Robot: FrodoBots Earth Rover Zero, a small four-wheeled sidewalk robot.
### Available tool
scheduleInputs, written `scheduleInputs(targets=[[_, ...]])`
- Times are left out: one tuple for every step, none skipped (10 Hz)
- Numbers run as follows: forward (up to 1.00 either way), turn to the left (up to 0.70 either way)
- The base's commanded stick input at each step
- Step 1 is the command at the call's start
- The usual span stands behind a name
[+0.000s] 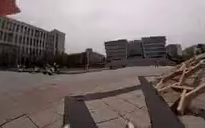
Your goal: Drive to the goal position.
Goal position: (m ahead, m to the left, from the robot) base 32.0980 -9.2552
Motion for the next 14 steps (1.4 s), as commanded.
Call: scheduleInputs(targets=[[0.70, -0.14], [0.70, -0.14], [0.70, -0.14], [0.70, -0.14], [0.70, -0.14], [0.70, -0.14], [0.70, -0.14], [0.70, -0.12], [0.70, -0.07], [0.70, -0.04], [0.70, -0.04], [0.70, -0.04], [0.70, 0.00], [0.70, 0.00]])
